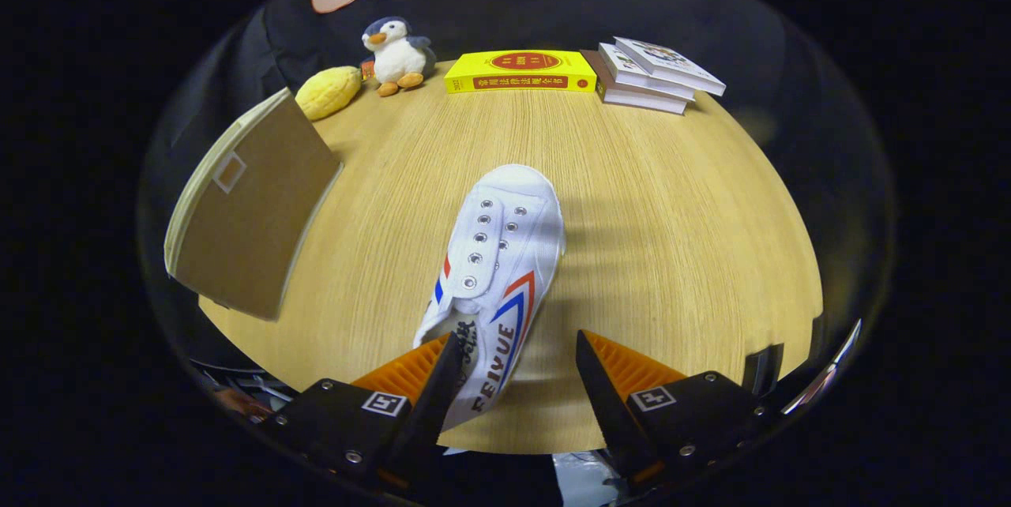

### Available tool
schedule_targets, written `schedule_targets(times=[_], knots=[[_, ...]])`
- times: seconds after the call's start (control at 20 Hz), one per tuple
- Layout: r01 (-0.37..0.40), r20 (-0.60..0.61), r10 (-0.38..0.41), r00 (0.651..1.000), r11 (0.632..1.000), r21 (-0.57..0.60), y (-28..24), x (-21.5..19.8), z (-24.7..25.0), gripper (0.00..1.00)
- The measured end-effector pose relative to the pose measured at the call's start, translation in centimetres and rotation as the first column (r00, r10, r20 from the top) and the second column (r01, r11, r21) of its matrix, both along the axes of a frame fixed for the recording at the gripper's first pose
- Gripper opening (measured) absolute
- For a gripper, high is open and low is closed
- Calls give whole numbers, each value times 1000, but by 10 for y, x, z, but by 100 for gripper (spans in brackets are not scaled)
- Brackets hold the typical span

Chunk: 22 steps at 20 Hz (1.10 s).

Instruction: Open the storage box then place both shoes into the box .Put the left shoe in first, then the right shoe, with the right side of both shoes facing outward in a uniform manner.

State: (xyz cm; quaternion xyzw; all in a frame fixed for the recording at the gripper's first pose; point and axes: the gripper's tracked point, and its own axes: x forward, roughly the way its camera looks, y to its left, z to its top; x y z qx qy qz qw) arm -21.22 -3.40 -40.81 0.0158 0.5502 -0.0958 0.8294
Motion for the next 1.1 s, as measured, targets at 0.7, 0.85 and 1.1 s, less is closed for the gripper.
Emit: schedule_targets(times=[0.7, 0.85, 1.1], knots=[[-62, 87, 65, 994, 998, -31, -12, 27, -22, 50], [-37, 63, 32, 998, 997, 72, -8, 26, -24, 46], [67, 36, -76, 996, 978, 197, -12, 23, -26, 22]])
